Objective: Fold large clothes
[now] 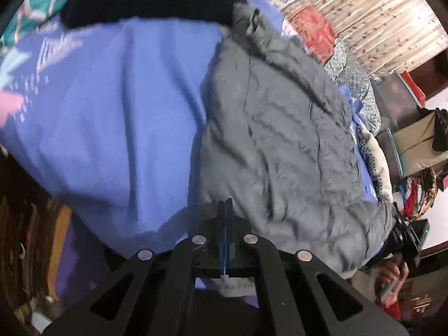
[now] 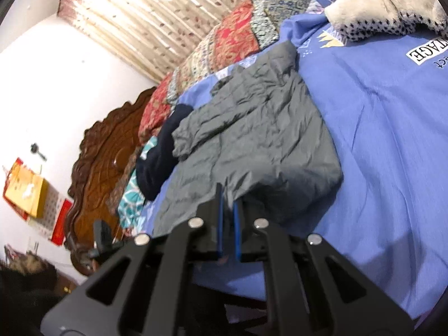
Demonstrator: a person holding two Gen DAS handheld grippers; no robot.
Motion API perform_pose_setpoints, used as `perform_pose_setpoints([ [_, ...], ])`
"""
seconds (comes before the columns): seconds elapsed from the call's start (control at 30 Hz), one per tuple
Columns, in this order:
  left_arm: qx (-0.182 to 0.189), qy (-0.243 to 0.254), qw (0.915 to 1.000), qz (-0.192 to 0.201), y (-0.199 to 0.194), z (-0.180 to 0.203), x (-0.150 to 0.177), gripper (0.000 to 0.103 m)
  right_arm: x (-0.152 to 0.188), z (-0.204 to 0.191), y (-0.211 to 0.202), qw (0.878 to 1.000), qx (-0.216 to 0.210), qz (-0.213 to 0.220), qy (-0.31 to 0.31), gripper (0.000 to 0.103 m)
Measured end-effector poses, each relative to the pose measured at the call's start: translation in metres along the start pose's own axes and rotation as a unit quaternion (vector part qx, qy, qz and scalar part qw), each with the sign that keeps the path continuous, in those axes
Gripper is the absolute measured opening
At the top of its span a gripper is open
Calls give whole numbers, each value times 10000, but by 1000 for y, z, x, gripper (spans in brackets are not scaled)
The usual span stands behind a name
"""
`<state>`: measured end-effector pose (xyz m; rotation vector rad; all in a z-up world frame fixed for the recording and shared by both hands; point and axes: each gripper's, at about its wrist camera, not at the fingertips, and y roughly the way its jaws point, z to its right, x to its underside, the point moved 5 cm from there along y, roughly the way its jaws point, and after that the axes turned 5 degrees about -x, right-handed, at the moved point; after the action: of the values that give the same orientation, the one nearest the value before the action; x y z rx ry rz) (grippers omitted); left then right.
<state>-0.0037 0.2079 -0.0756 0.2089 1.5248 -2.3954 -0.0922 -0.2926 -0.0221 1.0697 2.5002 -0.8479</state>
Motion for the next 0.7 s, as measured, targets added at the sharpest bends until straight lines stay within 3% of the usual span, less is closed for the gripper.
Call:
perform_pose_setpoints([
  [0.1, 167, -37, 9996, -236, 10, 4, 9, 23, -12, 15, 17, 9996, 177, 28, 205, 6],
  [0.23, 420, -120, 9977, -528, 22, 8, 18, 29, -23, 45, 47, 9961, 768, -74, 431, 6],
  [0.43, 778, -246, 9950, -583, 30, 21, 19, 36, -27, 76, 84, 9908, 1201, -237, 576, 6],
  [0.7, 1073, -372, 9908, -729, 34, 29, 26, 62, -31, 83, 102, 9877, 1452, -326, 483, 5],
])
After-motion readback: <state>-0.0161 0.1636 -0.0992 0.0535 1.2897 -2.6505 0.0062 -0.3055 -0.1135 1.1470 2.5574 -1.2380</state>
